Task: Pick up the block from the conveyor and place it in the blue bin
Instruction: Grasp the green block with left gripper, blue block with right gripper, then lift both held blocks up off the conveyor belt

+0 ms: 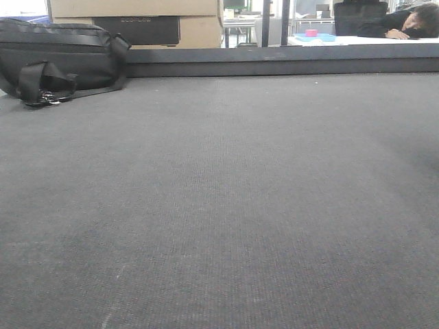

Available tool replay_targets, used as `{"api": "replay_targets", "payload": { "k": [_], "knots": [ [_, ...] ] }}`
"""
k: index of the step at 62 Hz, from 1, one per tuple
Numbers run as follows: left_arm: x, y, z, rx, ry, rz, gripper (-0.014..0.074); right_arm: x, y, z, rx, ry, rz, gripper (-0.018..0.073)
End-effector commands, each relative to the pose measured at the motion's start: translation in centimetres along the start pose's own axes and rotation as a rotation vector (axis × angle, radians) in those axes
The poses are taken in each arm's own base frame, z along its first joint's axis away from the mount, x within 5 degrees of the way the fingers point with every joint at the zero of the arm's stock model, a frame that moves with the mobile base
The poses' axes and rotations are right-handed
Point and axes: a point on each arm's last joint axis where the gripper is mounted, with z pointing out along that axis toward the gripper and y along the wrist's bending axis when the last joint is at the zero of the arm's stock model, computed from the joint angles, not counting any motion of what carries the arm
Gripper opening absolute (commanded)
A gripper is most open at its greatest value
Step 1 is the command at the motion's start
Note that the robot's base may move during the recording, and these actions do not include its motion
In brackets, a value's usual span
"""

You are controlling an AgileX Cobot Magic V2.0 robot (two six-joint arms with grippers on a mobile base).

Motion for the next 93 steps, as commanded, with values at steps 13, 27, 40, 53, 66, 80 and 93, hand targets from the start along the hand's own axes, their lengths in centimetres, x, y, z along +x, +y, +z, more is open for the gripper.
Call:
{"api": "replay_targets", "payload": {
  "k": [13, 27, 40, 53, 66, 80, 93],
  "knots": [
    [0.9, -2.0, -5.8, 0.126, -0.250, -0.100, -0.0111, 0.3, -0.1, -2.3, -0.011, -0.188, -0.021, -0.0162],
    [4.9, -2.7, -10.8, 0.123, -0.670, -0.180, -0.0111, 4.1, -0.7, -3.0, -0.027, -0.425, -0.020, -0.0162],
    [10.8, -2.8, -12.1, 0.035, -1.002, -0.204, -0.0111, 10.1, -1.9, -2.2, -0.038, -0.622, -0.017, -0.0162],
    [16.7, -3.5, -13.0, 0.014, -1.204, -0.197, -0.0111, 14.0, -2.5, -3.0, -0.063, -0.839, -0.024, -0.0162],
    [20.7, -4.5, -15.3, 0.035, -1.402, -0.153, -0.0111, 15.8, -2.4, -6.2, -0.094, -1.031, -0.040, -0.0162],
    [22.8, -4.7, -16.0, -0.099, -1.448, 0.006, -0.0111, 16.5, -2.1, -9.6, -0.037, -1.170, -0.169, -0.0162],
    [22.9, -5.1, -16.0, -0.048, -1.426, 0.040, -0.0111, 16.3, -1.8, -12.5, -0.046, -1.257, -0.172, -0.0162]
  ]
}}
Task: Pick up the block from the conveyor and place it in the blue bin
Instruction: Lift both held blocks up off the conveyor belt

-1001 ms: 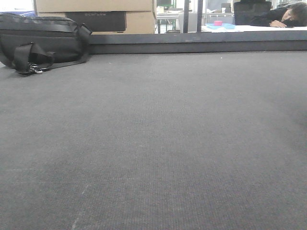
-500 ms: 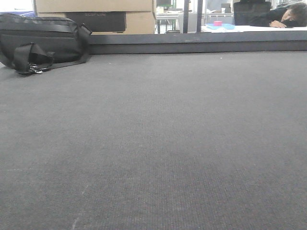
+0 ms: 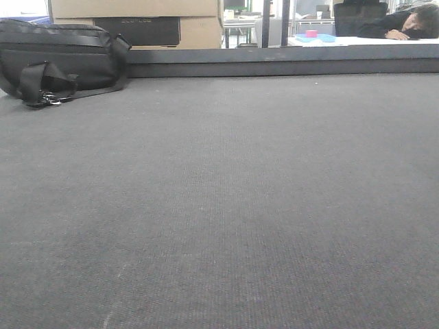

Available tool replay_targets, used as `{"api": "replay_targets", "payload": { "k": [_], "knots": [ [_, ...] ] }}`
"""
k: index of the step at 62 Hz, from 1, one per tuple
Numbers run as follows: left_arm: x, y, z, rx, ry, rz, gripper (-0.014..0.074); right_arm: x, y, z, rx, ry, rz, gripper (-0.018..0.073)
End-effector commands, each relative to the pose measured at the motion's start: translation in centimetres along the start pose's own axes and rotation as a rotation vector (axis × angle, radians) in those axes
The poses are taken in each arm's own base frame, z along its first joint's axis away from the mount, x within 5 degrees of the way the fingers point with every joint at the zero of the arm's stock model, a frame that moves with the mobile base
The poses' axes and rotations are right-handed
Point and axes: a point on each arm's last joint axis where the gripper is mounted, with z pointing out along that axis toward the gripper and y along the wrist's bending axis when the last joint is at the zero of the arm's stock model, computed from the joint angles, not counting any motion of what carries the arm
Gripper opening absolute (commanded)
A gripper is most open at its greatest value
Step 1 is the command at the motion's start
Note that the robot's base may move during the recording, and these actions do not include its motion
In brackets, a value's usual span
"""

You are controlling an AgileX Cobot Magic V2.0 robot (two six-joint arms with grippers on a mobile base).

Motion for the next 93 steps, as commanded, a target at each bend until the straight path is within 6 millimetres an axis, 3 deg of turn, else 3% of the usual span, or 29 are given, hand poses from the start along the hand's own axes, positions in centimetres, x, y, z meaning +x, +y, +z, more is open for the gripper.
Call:
{"api": "replay_targets", "payload": {
  "k": [1, 93],
  "knots": [
    [-0.37, -0.18, -0.20, 0.030, -0.020, 0.005, -0.0111, -1.20, 0.00, -0.41, 0.008, -0.053, -0.024, -0.0162],
    [-0.48, -0.32, -0.21, 0.050, -0.032, 0.005, -0.0111, -1.20, 0.01, -0.41, 0.008, -0.052, -0.024, -0.0162]
  ]
}}
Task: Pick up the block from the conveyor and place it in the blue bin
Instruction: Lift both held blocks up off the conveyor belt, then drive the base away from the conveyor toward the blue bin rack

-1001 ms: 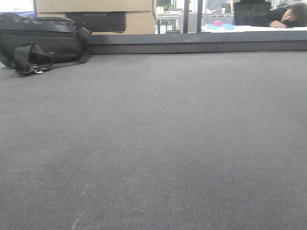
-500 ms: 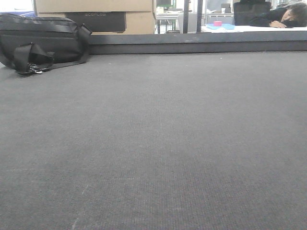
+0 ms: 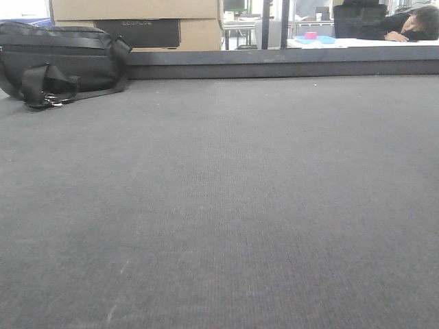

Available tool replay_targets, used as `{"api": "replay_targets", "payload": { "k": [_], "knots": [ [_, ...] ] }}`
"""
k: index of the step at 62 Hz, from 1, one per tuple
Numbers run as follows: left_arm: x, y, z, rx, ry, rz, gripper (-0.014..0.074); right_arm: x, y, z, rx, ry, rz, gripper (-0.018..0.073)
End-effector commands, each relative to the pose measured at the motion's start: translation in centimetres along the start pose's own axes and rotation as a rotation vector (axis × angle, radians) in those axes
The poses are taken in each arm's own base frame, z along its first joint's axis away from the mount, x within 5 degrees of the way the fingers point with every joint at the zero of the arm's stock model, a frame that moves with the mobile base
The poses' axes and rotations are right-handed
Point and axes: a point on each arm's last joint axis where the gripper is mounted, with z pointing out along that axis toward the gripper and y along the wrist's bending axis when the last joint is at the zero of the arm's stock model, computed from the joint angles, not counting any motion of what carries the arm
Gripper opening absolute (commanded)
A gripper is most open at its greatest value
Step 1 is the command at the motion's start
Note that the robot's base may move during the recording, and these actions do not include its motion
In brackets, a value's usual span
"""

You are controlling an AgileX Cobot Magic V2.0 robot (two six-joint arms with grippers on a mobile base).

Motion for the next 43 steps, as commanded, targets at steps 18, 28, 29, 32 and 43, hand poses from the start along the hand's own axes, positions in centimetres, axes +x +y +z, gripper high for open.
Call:
{"api": "replay_targets", "payload": {
  "k": [18, 28, 29, 32, 43],
  "knots": [
    [-0.50, 0.01, -0.19, 0.001, -0.033, 0.001, -0.0111, -0.50, -0.04, -0.18, 0.008, -0.033, -0.012, -0.0162],
    [-0.50, 0.01, -0.19, 0.001, -0.033, 0.001, -0.0111, -0.50, -0.04, -0.18, 0.008, -0.033, -0.012, -0.0162],
    [-0.50, 0.01, -0.19, 0.001, -0.033, 0.001, -0.0111, -0.50, -0.04, -0.18, 0.008, -0.033, -0.012, -0.0162],
    [-0.50, 0.01, -0.19, 0.001, -0.033, 0.001, -0.0111, -0.50, -0.04, -0.18, 0.008, -0.033, -0.012, -0.0162],
    [-0.50, 0.01, -0.19, 0.001, -0.033, 0.001, -0.0111, -0.50, -0.04, -0.18, 0.008, -0.033, -0.012, -0.0162]
  ]
}}
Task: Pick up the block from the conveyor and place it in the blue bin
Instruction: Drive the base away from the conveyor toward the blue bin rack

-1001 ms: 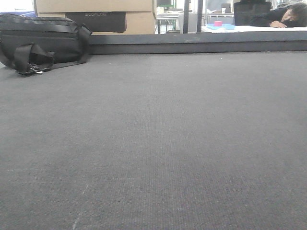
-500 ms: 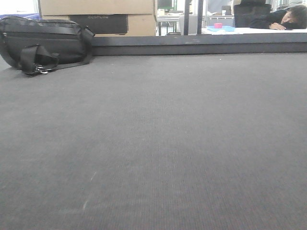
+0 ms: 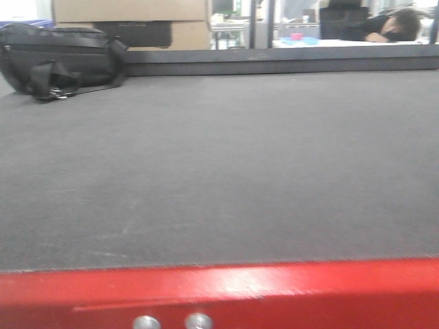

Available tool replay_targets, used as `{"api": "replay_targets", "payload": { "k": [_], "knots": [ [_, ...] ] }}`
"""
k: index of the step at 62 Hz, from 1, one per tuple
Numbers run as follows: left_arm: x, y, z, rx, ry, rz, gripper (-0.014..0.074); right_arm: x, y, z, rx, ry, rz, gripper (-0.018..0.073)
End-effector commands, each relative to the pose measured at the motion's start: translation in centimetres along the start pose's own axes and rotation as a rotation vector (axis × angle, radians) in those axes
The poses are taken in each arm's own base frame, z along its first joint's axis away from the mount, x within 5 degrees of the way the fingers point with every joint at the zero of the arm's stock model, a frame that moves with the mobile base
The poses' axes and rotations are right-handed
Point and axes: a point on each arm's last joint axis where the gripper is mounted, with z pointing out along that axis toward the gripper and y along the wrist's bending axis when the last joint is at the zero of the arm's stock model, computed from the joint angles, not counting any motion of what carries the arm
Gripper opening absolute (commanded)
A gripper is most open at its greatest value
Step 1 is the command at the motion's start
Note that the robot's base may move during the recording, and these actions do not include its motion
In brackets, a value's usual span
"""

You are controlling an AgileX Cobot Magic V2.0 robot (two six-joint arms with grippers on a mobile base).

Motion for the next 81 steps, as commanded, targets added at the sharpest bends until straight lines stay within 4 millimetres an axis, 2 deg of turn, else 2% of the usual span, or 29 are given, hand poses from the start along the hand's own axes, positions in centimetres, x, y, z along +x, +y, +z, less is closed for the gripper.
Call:
{"api": "replay_targets", "payload": {
  "k": [1, 18, 81],
  "knots": [
    [-0.49, 0.01, -0.16, 0.001, -0.032, -0.001, -0.0111, -0.50, -0.04, -0.18, 0.008, -0.033, -0.012, -0.0162],
    [-0.63, 0.00, -0.68, 0.000, -0.057, 0.000, -0.0111, -0.50, -0.04, -0.18, 0.008, -0.033, -0.012, -0.0162],
    [-0.63, 0.00, -0.68, 0.000, -0.057, 0.000, -0.0111, -0.50, -0.04, -0.18, 0.008, -0.033, -0.012, -0.0162]
  ]
}}
